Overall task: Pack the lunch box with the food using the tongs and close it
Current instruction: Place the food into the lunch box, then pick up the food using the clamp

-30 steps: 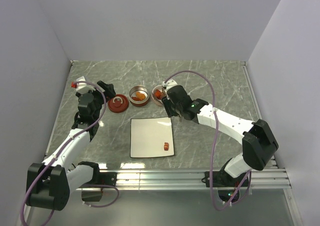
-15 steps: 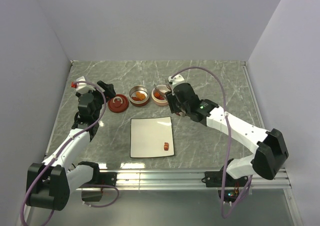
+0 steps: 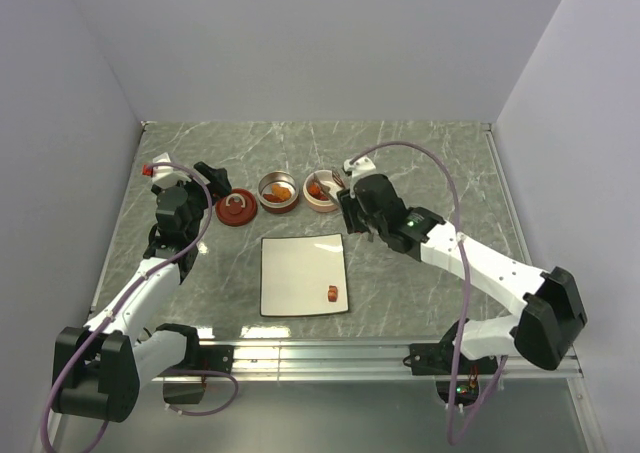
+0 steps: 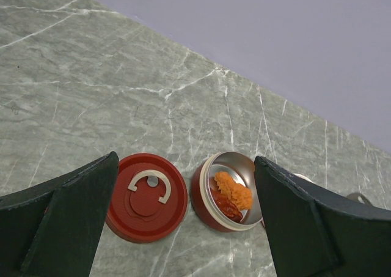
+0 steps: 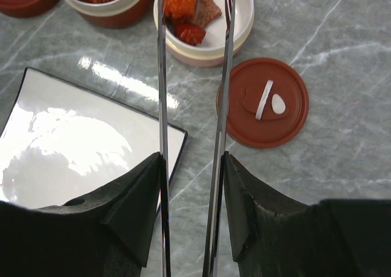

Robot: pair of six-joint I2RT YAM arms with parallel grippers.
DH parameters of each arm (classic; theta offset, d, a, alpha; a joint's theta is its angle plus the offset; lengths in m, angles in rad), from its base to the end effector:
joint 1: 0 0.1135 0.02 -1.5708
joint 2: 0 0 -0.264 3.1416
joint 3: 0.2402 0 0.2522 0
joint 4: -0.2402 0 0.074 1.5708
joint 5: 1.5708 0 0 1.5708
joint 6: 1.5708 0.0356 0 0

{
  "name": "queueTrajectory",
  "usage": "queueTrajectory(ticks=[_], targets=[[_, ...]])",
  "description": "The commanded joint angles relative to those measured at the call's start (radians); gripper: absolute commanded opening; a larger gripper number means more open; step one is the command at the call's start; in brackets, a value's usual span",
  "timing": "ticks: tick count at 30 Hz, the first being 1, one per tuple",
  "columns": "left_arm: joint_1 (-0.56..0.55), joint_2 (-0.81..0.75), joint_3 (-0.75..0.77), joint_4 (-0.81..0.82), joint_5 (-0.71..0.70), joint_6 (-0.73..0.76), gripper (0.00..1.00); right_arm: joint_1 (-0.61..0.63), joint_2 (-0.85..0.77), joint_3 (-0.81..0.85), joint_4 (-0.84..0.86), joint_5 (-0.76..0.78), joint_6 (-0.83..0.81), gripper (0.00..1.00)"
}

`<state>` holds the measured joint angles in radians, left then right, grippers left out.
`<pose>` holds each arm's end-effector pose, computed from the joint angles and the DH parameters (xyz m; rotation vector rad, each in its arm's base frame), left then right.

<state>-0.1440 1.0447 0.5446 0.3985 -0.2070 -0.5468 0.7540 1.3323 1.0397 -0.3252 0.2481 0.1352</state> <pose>0.2380 -0.0271 0.2659 -0.4889 1.6094 -0.3485 0.2232 0.1976 0.2940 -0.5282 2.1117 0.2377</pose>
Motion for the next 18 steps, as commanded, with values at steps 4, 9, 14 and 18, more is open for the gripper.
queueTrajectory(ticks=[4, 9, 14, 18], targets=[[0.004, -0.02, 0.034, 0.034, 0.004, -0.01, 0.99, 0.062, -0.163, -0.11, 0.038, 0.002, 0.082, 0.49], [0.004, -0.025, 0.031, 0.037, 0.008, -0.01, 1.0, 0.208, -0.234, -0.148, -0.055, 0.144, 0.176, 0.48], [0.004, -0.02, 0.032, 0.036, 0.014, -0.01, 0.99, 0.396, -0.301, -0.174, -0.173, 0.247, 0.354, 0.48], [0.004, -0.028, 0.032, 0.034, 0.021, -0.01, 0.99, 0.513, -0.323, -0.199, -0.352, 0.336, 0.536, 0.47]])
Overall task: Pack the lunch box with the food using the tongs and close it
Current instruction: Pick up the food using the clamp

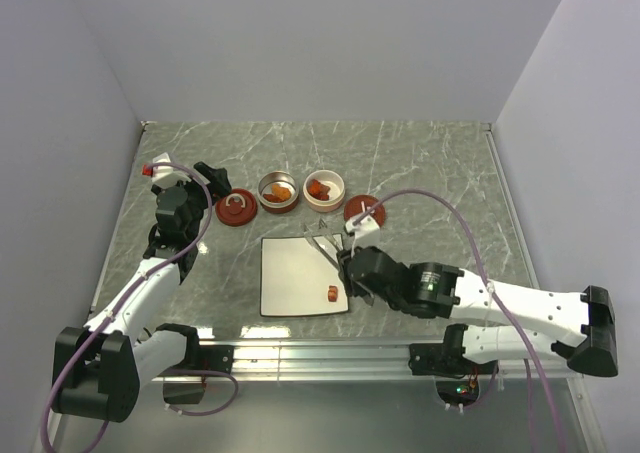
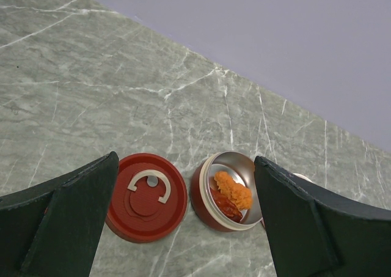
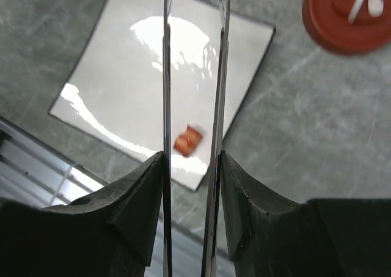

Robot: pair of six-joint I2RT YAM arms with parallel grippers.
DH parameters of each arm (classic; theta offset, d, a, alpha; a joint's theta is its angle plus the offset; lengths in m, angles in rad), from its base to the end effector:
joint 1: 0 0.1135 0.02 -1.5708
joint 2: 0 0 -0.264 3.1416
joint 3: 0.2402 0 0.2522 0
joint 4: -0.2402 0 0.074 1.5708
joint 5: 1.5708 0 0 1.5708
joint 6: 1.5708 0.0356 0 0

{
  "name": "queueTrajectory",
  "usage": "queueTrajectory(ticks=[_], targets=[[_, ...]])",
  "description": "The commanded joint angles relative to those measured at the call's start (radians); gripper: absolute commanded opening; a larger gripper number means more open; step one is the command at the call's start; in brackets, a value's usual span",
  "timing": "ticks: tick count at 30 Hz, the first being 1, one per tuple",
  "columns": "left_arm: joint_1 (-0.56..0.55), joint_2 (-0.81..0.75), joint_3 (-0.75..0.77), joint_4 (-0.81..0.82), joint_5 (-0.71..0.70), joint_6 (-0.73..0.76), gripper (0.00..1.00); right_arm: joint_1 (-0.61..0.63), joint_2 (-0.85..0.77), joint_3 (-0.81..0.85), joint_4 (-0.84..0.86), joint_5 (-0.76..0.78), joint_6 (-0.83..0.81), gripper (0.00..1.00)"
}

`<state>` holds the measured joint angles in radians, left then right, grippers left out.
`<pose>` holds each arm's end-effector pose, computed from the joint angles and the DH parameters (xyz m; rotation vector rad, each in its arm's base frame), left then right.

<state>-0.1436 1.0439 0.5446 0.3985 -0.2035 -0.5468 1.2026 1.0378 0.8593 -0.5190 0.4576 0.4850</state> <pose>0.2379 -0.0271 0.2661 -0.4867 1.6095 -0.3513 0.0934 0.1984 0.2884 -0.5498 2.1485 0.4275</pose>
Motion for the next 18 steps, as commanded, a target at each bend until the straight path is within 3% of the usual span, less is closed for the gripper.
queueTrajectory(ticks=[1, 9, 15, 18], targets=[[0.004, -0.028, 0.031, 0.036, 0.019, -0.01, 1.0, 0.09, -0.044, -0.032, -0.182, 0.137, 0.261, 0.47], [0.004, -0.027, 0.032, 0.037, 0.038, -0.013, 1.0, 0.378, -0.09, -0.016, -0.404, 0.243, 0.562, 0.47], [0.004, -0.041, 0.026, 0.036, 0.038, -0.018, 0.99, 0.469, -0.007, 0.043, -0.581, 0.263, 0.73, 0.48], [0.004, -0.044, 0.025, 0.039, 0.038, -0.016, 0.99, 0.495, 0.014, 0.052, -0.592, 0.253, 0.767, 0.48]])
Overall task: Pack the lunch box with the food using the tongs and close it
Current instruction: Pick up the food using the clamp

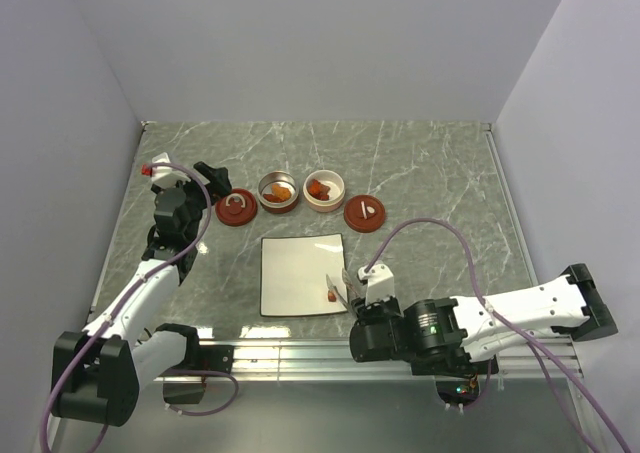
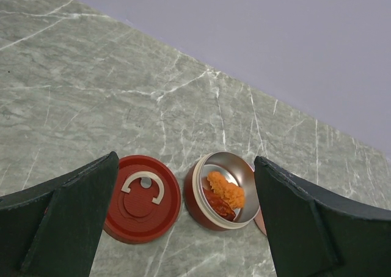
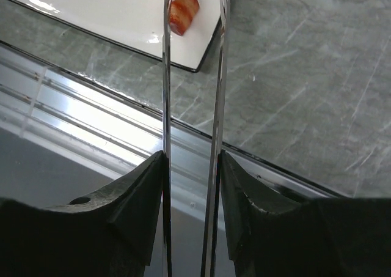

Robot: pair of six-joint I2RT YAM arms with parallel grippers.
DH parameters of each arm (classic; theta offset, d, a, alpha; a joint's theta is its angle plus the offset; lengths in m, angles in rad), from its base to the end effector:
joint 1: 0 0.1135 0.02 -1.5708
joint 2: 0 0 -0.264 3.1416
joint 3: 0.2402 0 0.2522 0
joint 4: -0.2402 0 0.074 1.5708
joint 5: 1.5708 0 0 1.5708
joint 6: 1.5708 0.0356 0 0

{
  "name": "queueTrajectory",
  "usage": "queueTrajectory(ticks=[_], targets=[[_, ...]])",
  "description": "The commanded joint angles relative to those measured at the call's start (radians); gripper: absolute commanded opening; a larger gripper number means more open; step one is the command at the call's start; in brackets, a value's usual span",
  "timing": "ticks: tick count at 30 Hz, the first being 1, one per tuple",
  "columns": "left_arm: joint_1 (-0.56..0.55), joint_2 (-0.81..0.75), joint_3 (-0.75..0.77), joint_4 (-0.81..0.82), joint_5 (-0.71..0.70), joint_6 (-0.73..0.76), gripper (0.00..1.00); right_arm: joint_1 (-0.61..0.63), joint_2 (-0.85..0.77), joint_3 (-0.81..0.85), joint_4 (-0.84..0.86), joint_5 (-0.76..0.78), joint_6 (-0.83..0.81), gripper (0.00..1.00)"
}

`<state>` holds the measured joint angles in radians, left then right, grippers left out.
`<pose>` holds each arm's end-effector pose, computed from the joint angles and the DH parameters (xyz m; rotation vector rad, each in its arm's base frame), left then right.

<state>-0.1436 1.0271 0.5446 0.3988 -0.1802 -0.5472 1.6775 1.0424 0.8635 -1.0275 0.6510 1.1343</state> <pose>0.2354 -0.0276 0.2698 -0.4681 1.5996 -0.3760 0.0028 0.1764 0.2613 -0.5057 2.3787 0.3067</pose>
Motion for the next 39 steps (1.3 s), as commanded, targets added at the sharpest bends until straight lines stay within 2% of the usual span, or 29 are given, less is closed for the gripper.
queueTrajectory(ticks=[1, 12, 28, 30, 37, 39], targets=[[0.004, -0.025, 0.025, 0.037, 0.016, -0.016, 0.99, 0.031, 0.016, 0.046, -0.085, 0.052, 0.125, 0.48], [0.004, -0.024, 0.026, 0.041, 0.022, -0.017, 1.0, 0.09, 0.038, 0.072, -0.062, 0.056, 0.122, 0.48], [0.004, -0.039, 0.023, 0.037, 0.024, -0.017, 1.0, 0.096, 0.136, 0.104, -0.062, -0.008, 0.094, 0.48], [0.004, -0.042, 0.021, 0.035, 0.022, -0.019, 1.0, 0.096, 0.151, 0.111, -0.069, -0.013, 0.094, 0.46], [0.004, -0.05, 0.02, 0.032, 0.021, -0.017, 0.99, 0.094, 0.156, 0.126, -0.097, 0.015, 0.107, 0.28], [0.004, -0.051, 0.021, 0.031, 0.021, -0.017, 0.99, 0.09, 0.156, 0.134, -0.095, 0.035, 0.093, 0.27]])
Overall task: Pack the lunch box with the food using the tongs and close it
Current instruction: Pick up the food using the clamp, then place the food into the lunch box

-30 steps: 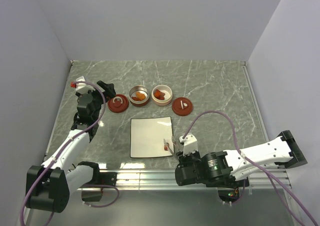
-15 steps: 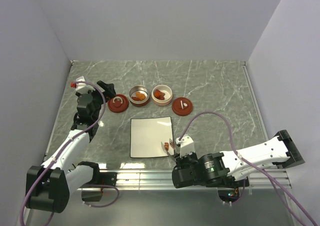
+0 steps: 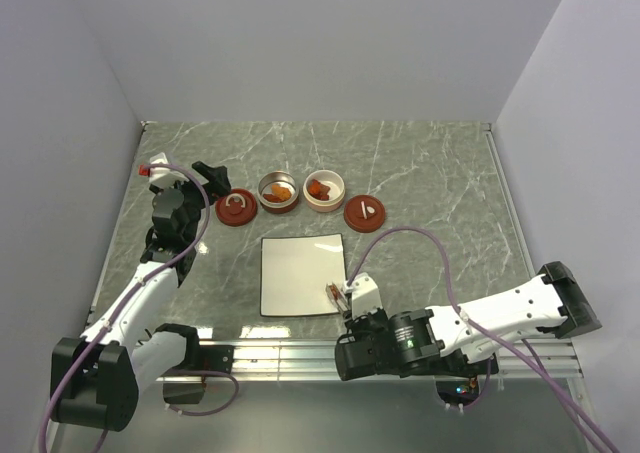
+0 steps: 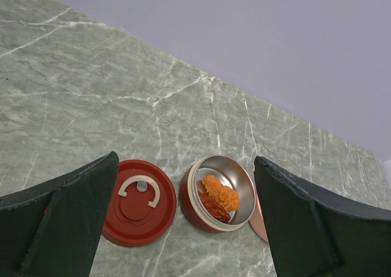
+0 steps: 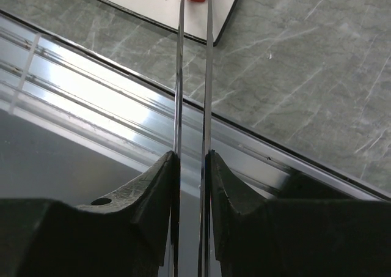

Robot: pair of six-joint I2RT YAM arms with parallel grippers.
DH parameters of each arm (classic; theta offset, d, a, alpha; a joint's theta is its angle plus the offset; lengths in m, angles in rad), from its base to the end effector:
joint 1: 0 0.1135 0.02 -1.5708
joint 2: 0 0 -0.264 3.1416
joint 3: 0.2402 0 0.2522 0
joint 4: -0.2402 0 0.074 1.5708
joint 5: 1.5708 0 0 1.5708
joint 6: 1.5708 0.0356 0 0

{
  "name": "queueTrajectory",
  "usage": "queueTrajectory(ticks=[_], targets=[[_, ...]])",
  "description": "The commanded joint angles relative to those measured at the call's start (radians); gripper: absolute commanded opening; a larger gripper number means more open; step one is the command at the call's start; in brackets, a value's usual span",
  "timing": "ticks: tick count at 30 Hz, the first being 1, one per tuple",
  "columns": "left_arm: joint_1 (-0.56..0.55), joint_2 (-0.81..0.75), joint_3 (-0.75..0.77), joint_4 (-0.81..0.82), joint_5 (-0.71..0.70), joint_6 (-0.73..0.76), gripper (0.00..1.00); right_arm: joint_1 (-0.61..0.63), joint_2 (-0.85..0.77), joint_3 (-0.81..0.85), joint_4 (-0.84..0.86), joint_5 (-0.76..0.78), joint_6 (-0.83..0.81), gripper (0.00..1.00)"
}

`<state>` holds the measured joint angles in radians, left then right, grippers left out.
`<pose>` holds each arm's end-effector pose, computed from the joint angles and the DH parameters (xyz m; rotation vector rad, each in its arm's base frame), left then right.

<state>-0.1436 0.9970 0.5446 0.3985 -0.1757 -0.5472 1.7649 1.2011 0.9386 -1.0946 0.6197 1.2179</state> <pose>0.2306 -0.0271 0.2762 -0.4606 1.5718 -0.3883 -0.0180 0.1988 0.2534 -0.5928 2.4311 0.2039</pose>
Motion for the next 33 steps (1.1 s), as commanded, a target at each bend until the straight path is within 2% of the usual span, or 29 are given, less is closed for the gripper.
queueTrajectory(ticks=[1, 4, 6, 12, 14, 16, 17, 22, 27, 33], targets=[[0.004, -0.021, 0.021, 0.031, 0.016, -0.017, 0.99, -0.002, -0.002, 0.062, -0.027, 0.077, 0.003, 0.27], [0.004, -0.024, 0.02, 0.028, 0.015, -0.017, 1.0, -0.051, -0.008, 0.062, 0.015, 0.107, -0.058, 0.27], [0.004, -0.026, 0.02, 0.028, 0.015, -0.017, 0.99, -0.1, -0.027, 0.043, 0.102, 0.107, -0.164, 0.27], [0.006, -0.023, 0.02, 0.03, 0.012, -0.017, 1.0, -0.384, -0.098, -0.003, 0.398, 0.068, -0.521, 0.27], [0.006, -0.017, 0.021, 0.03, 0.013, -0.017, 0.99, -0.499, -0.112, -0.007, 0.546, -0.006, -0.681, 0.27], [0.006, -0.012, 0.023, 0.03, 0.012, -0.016, 0.99, -0.57, -0.097, 0.015, 0.605, -0.05, -0.756, 0.27], [0.006, -0.009, 0.025, 0.03, 0.01, -0.016, 1.0, -0.644, -0.066, 0.044, 0.646, -0.096, -0.812, 0.27], [0.009, 0.005, 0.028, 0.033, -0.002, -0.017, 0.99, -0.811, 0.078, 0.141, 0.728, -0.219, -0.943, 0.27], [0.009, 0.029, 0.034, 0.039, -0.007, -0.014, 0.99, -0.945, 0.216, 0.221, 0.766, -0.313, -0.997, 0.27], [0.009, 0.066, 0.044, 0.043, -0.021, -0.013, 0.99, -1.007, 0.281, 0.253, 0.78, -0.353, -1.031, 0.27]])
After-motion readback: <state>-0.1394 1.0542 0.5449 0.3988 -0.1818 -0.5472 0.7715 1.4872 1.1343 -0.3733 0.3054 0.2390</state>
